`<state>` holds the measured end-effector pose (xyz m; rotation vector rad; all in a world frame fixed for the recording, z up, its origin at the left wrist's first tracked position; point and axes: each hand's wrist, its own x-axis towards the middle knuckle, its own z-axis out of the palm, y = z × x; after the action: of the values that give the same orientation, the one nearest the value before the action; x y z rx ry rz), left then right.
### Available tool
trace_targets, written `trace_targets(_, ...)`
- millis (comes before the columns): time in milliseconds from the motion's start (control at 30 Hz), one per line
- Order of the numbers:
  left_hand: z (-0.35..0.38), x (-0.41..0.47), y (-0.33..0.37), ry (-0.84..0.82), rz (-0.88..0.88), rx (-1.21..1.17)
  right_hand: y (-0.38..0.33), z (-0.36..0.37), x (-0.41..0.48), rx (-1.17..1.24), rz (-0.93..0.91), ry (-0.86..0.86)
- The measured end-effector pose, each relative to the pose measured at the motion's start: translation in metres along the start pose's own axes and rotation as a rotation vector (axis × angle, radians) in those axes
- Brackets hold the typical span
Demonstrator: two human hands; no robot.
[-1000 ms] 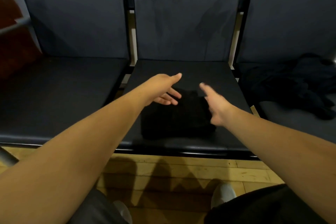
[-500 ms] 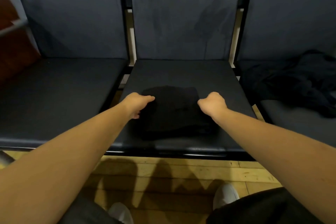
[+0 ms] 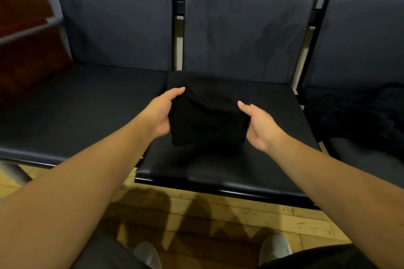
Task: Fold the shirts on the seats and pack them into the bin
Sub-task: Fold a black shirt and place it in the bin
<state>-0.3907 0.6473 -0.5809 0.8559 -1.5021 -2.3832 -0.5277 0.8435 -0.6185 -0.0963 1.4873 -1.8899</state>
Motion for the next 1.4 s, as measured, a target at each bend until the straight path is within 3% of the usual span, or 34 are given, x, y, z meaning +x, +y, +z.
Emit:
trace_targets(233, -0.062, -0.045, 0.032, 0.059, 0.125, -0.103, 0.0, 0.085, -0.022, 0.101, 0.066, -0.266)
trace_targets(533, -0.197, -0.117, 0.054, 0.263, 0.202, -0.188, 0.086, 0.244, 0.0, -0.031, 0.431, -0.55)
trace_targets(600, -0.235, -0.135, 0.049, 0.344, 0.198, -0.177, 0.104, 0.279, -0.004, -0.144, 0.402, -0.532)
trace_targets(733, -0.31, -0.169, 0.012, 0.454, 0.172, -0.224, 0.137, 0.334, -0.01, -0.396, 0.142, -0.492)
trace_targets(933, -0.38, -0.215, -0.076, 0.6, 0.159, -0.431, 0.199, 0.398, -0.025, -0.865, -0.144, -0.636)
trace_targets(1200, -0.428, -0.25, -0.18, 0.879, 0.046, -0.595, 0.338, 0.422, -0.025, -1.065, 0.077, -0.684)
trace_targets(1400, -0.448, -0.245, -0.245, 0.992, -0.067, -0.699, 0.392, 0.432, -0.036, -1.436, -0.047, -0.757)
